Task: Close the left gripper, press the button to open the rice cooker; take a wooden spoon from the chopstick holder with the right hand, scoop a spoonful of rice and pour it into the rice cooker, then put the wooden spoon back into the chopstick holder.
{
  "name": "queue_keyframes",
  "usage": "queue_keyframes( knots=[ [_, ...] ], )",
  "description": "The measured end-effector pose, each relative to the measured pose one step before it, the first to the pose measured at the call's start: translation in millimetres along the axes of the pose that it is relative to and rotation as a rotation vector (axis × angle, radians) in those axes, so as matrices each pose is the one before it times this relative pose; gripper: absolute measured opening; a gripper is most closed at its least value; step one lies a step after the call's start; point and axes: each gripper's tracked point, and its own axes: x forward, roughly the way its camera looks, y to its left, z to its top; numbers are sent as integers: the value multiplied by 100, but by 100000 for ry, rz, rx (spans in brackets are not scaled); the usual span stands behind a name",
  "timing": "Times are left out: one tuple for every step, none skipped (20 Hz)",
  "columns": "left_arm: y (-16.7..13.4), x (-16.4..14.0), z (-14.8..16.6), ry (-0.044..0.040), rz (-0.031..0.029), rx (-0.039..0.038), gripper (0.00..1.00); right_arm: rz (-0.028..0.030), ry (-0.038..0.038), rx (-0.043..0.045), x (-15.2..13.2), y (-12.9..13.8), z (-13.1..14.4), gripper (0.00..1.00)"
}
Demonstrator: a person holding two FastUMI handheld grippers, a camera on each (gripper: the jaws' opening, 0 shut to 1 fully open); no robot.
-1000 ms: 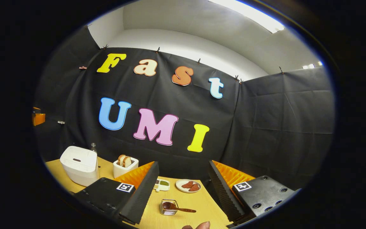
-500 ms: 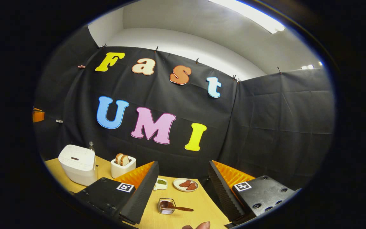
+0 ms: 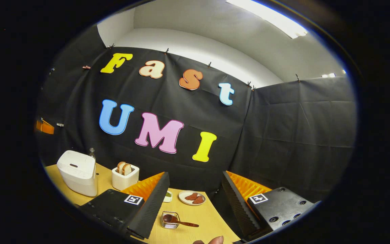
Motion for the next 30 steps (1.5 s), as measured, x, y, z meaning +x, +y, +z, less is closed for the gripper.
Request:
queue_keyframes(
  knots=[
    [-58,1379,-895,4002,-4222,1384,7,-679,691,-20,184,-147,-325,98],
    [24,1384,-696,3999,-4030,987,7,-753,479,132,39,-211,-154,98],
    [115,1363,-947,4591,-3560,614,7,-880,478,-38,143,-229,-149,98],
    [386,1250,-951,4503,-2357,341,7,-824,325,-242,130,-114,-184,98],
    [534,1208,-613,3418,-1505,510,7,-668,431,-426,76,-74,-92,98],
    [316,1181,-461,3147,-1745,723,7,-545,311,-543,77,-32,-153,98],
    [336,1281,-708,3124,-1700,1173,7,-718,240,-689,80,-111,-70,97],
    [429,1156,-612,3754,-2002,1367,7,-794,123,-566,52,-85,-55,98],
    [266,1154,-840,4206,-2114,1551,7,-679,245,-347,6,-48,36,98],
    [716,1091,-747,3754,-392,1891,7,-652,182,-138,-121,-16,-80,97],
    [1069,1203,-823,3788,595,2124,7,-804,201,-193,7,-33,0,98],
    [1119,921,-583,3191,1373,1922,7,-504,101,-422,-120,39,-22,98],
    [1007,675,-444,2299,1028,1279,7,-336,167,-695,-113,19,-76,98],
    [754,601,-143,1175,628,412,7,-31,216,-820,-45,98,-128,98],
    [254,369,-120,957,-704,81,7,-123,288,-1015,10,72,-149,98],
    [-169,427,-157,1433,-890,469,7,-574,321,-923,-18,-122,-119,98],
    [8,475,-368,2249,-910,713,7,-710,467,-486,-27,-143,-163,98],
    [108,309,-231,1603,-77,1034,7,-830,372,103,-12,-147,-99,98],
    [458,264,-199,1137,1139,1379,7,-855,95,544,-11,-225,17,98],
    [327,174,-155,606,1557,1589,7,-725,210,660,-154,-151,-37,98],
    [442,231,-148,319,1536,1585,7,-280,103,494,-40,-40,-112,98],
    [53,-89,-84,165,189,847,7,-327,387,73,43,-56,-230,97],
    [-172,223,109,-795,-92,551,7,-424,691,-161,12,-70,-359,97],
    [3,-48,-320,1365,-152,201,7,-112,608,113,-13,-8,-253,97],
    [-71,-85,-277,712,-221,831,7,37,475,467,22,83,-153,97],
    [44,156,-5,-96,-108,211,7,87,463,707,13,73,-92,97],
    [-77,121,-106,430,-218,-738,8,105,336,867,89,210,-102,97],
    [-126,224,-270,1269,-150,-1196,8,285,211,756,70,218,-91,97],
    [-2,-87,-15,-875,-42,-110,8,313,6,459,-67,208,14,98],
    [-64,-138,-5,362,153,116,8,222,-54,48,1,161,-21,97]
  ],
)
